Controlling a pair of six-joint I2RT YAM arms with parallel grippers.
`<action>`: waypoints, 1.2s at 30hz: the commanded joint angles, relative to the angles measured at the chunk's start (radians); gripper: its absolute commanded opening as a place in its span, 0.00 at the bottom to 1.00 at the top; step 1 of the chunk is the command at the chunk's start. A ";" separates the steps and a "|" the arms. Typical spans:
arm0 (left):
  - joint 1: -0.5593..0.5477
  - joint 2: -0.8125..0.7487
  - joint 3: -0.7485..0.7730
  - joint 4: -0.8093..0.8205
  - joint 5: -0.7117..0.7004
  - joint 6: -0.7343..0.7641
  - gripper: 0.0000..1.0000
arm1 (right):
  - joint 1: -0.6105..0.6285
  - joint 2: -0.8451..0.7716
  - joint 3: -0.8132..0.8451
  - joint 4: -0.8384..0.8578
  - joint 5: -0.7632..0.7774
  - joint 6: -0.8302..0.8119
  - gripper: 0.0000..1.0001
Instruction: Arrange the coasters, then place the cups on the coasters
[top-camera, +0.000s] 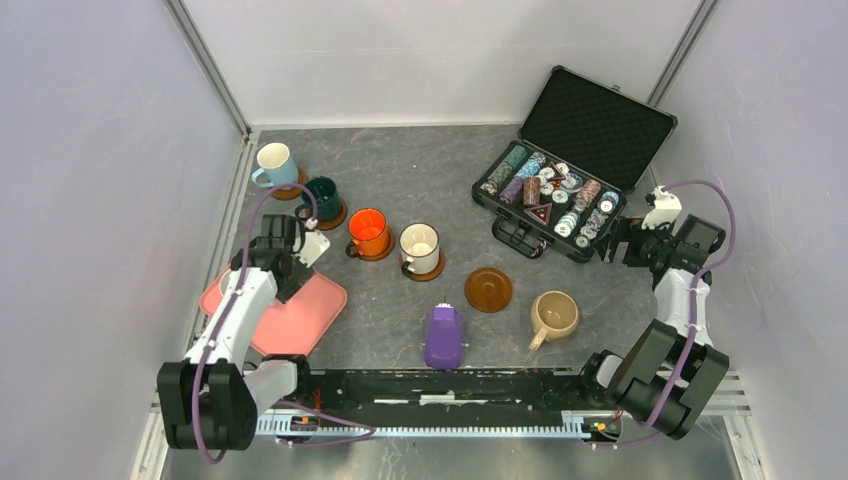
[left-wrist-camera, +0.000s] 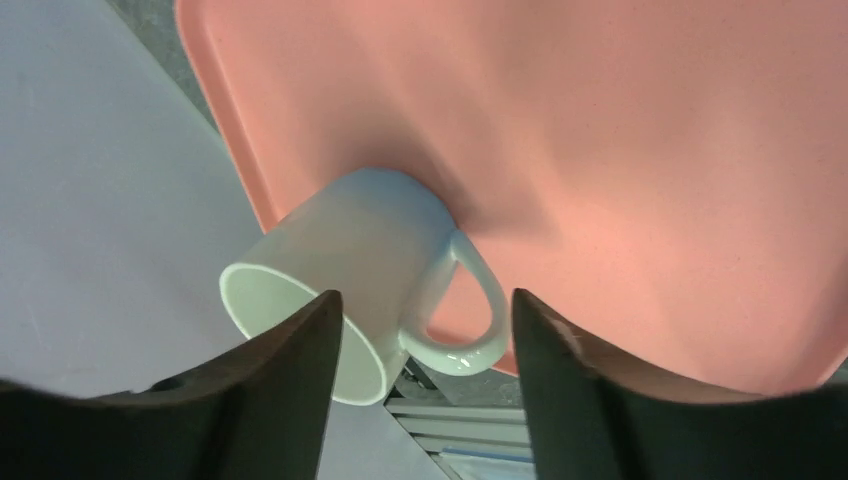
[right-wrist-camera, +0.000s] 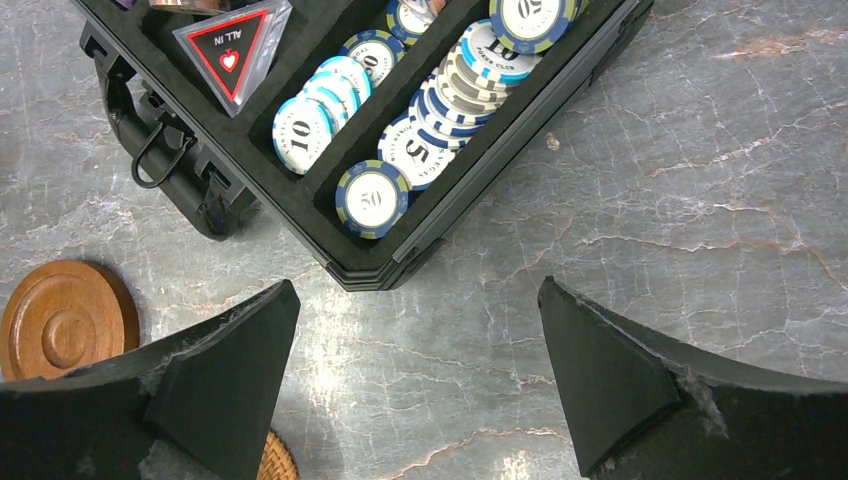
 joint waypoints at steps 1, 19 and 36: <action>0.010 -0.074 0.092 -0.046 0.026 -0.060 0.76 | -0.005 0.002 0.014 0.012 -0.033 -0.012 0.98; 0.317 -0.036 0.203 -0.255 0.043 -0.394 1.00 | -0.004 0.000 0.022 0.002 -0.073 -0.004 0.98; 0.528 -0.029 0.199 -0.164 0.264 -0.423 1.00 | -0.005 0.013 0.019 0.005 -0.081 -0.004 0.98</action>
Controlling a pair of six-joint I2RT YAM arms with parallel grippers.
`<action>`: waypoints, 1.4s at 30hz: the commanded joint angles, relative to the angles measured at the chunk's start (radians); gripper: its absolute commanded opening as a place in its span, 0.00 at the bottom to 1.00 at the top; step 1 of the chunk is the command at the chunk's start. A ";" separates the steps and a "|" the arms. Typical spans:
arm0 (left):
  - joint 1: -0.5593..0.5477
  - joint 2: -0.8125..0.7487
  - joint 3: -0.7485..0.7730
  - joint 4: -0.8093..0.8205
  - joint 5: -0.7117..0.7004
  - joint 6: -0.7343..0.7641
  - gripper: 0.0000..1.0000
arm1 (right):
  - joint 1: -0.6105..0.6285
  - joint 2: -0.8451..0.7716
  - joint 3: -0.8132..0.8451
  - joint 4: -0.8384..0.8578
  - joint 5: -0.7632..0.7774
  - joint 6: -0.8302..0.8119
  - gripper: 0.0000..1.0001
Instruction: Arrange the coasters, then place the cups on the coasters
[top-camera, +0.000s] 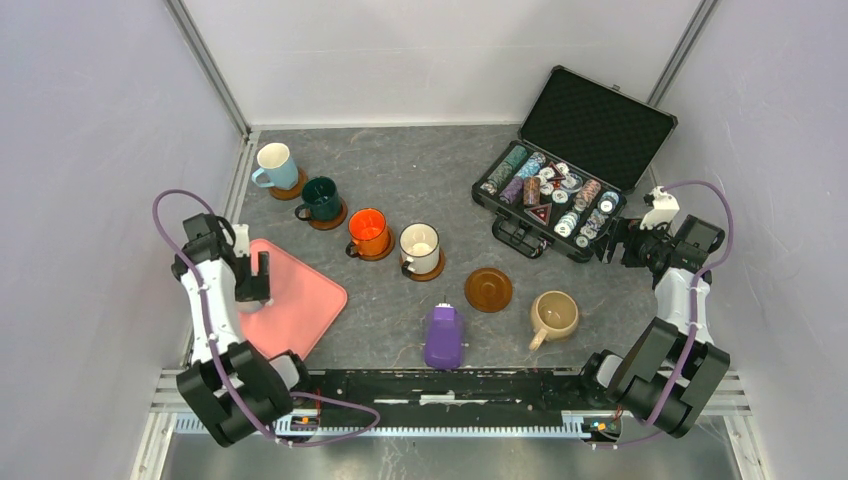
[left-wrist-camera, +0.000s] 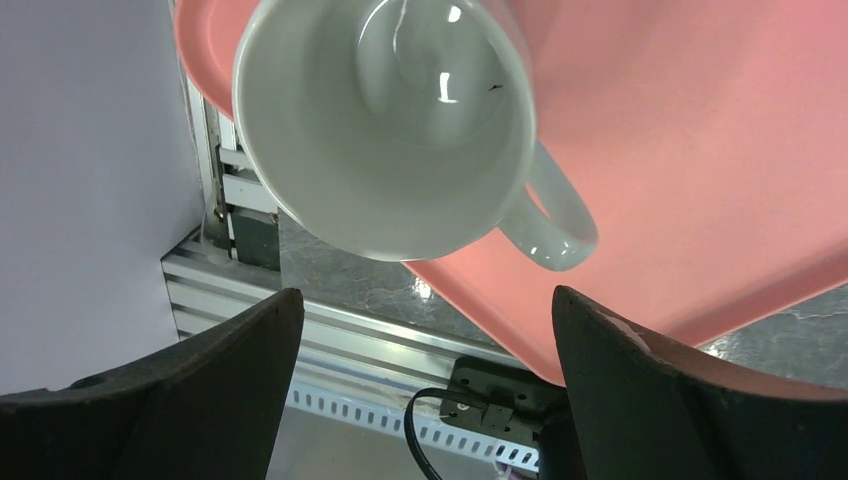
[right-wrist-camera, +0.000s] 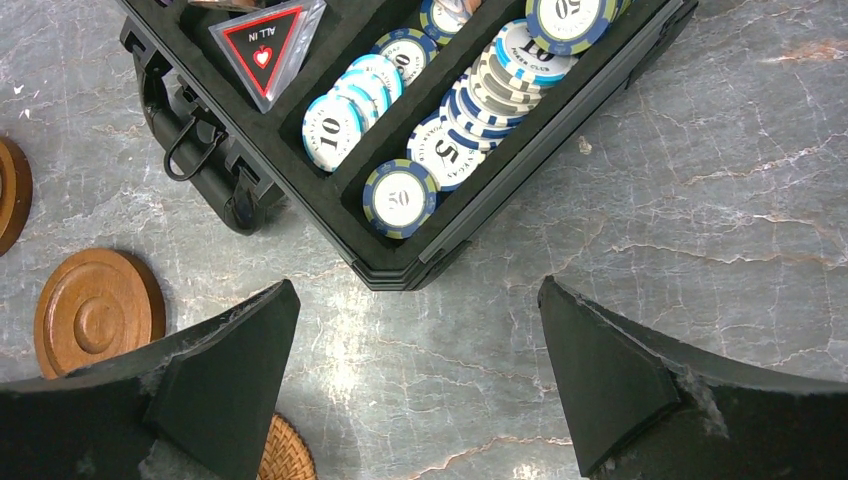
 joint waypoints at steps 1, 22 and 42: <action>0.013 -0.079 0.035 0.049 0.094 -0.035 1.00 | -0.005 0.003 0.018 0.014 -0.025 -0.005 0.98; 0.111 0.045 0.029 0.158 0.124 -0.031 1.00 | -0.004 0.011 0.015 0.016 -0.022 -0.009 0.98; 0.199 0.002 -0.030 0.078 0.304 0.134 1.00 | -0.004 0.017 0.016 0.015 -0.027 -0.008 0.98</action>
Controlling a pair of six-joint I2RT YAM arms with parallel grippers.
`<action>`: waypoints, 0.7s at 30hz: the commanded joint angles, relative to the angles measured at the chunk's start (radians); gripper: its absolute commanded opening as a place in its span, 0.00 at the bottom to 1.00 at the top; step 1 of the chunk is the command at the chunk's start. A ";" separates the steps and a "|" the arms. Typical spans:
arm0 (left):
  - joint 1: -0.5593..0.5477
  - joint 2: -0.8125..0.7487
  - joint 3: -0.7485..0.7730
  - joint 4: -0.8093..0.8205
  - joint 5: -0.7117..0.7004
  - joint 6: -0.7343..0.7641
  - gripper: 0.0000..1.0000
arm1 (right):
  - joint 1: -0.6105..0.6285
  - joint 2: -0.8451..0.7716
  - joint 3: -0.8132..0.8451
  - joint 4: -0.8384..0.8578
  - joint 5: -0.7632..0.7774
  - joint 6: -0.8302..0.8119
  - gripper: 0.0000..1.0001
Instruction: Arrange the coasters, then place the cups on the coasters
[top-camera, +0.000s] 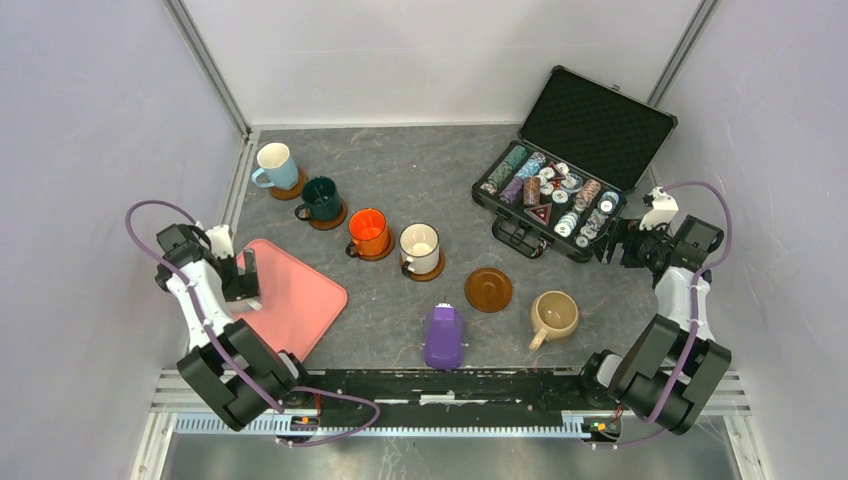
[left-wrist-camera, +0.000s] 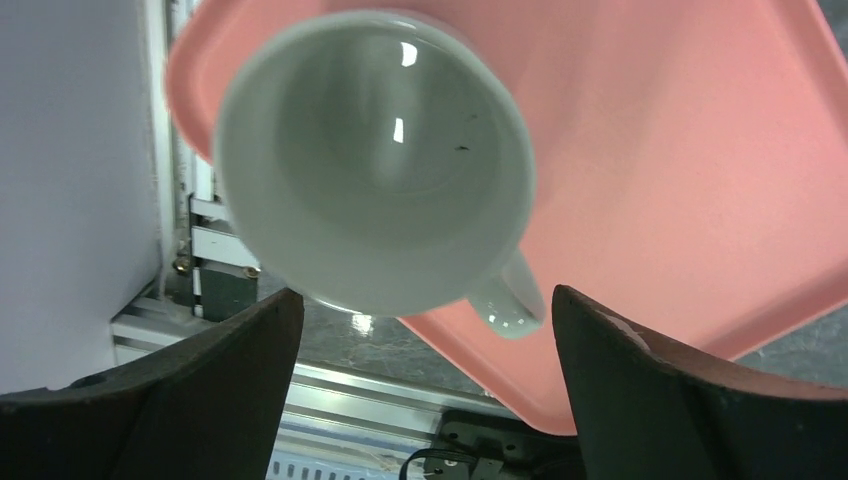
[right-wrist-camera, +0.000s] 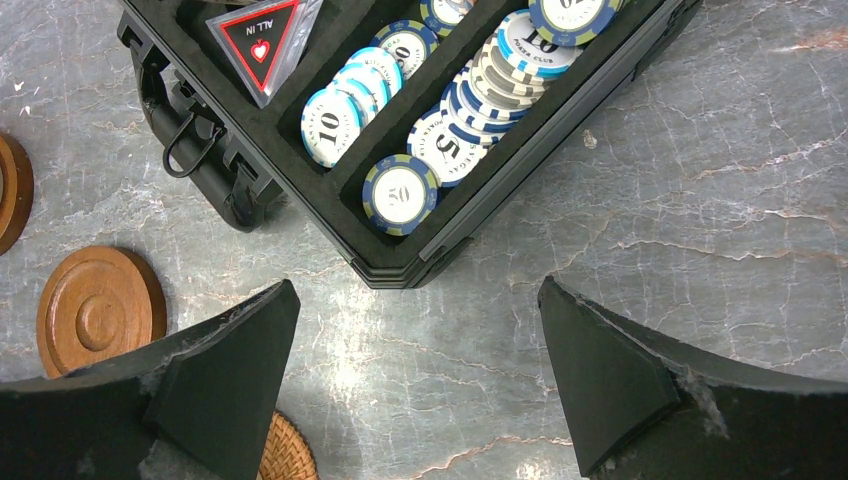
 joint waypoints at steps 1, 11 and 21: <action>0.004 -0.066 -0.031 -0.044 0.125 0.066 1.00 | -0.004 0.002 0.016 0.016 -0.025 -0.008 0.98; 0.008 0.040 -0.034 0.027 0.060 -0.011 0.90 | -0.005 -0.002 0.016 0.015 -0.022 -0.012 0.98; 0.028 0.029 -0.043 0.064 0.014 0.024 0.66 | -0.004 0.003 0.020 0.012 -0.024 -0.012 0.98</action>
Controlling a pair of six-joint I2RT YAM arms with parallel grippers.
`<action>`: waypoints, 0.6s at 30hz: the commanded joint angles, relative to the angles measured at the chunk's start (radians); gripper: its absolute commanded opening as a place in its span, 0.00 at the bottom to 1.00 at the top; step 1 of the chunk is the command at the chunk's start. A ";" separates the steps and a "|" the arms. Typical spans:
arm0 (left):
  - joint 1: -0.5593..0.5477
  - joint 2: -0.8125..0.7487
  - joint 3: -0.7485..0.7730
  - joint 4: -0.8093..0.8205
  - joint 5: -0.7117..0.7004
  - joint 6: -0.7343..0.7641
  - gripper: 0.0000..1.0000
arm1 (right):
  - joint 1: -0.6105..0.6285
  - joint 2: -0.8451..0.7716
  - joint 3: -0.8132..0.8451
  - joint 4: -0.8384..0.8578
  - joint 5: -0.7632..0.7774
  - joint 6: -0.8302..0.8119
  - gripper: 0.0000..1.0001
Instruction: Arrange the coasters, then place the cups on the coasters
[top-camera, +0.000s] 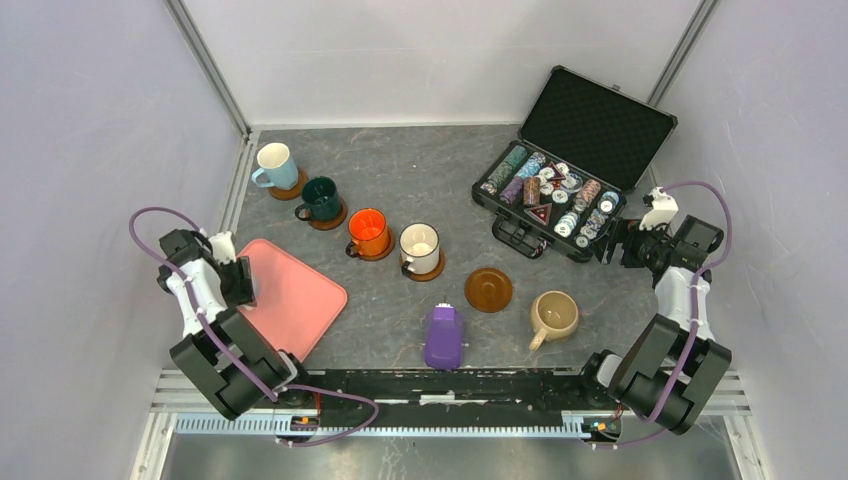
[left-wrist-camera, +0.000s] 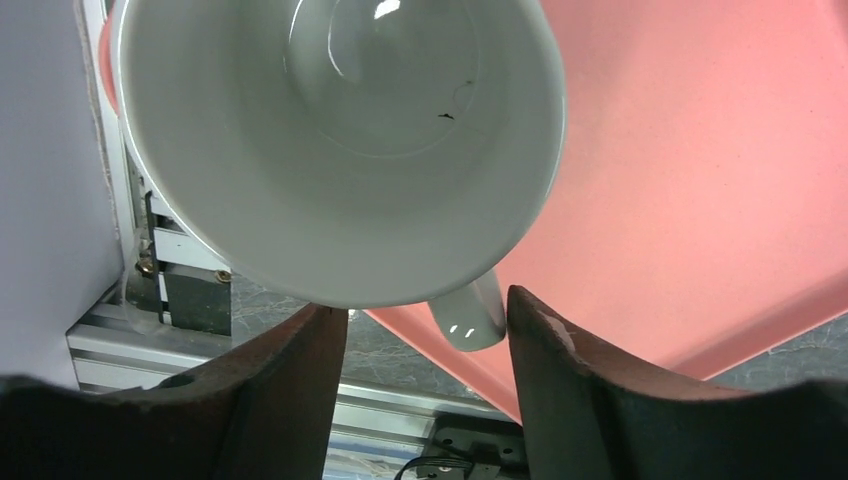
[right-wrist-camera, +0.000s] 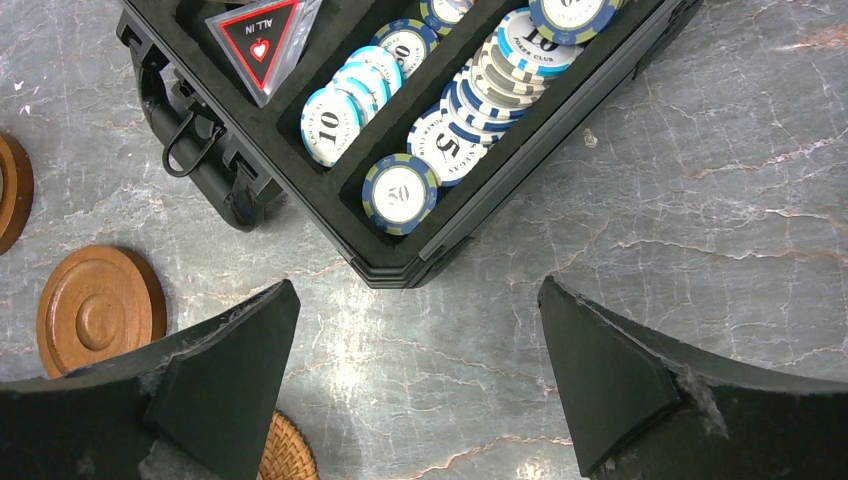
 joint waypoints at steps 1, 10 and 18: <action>0.011 -0.023 0.000 0.054 -0.014 0.017 0.63 | -0.005 0.001 0.020 0.012 -0.024 -0.012 0.98; 0.020 0.093 0.024 0.060 -0.004 0.032 0.44 | -0.004 0.001 0.019 0.009 -0.020 -0.017 0.98; 0.025 0.108 0.012 0.132 0.023 0.040 0.48 | -0.004 0.003 0.016 0.006 -0.018 -0.021 0.98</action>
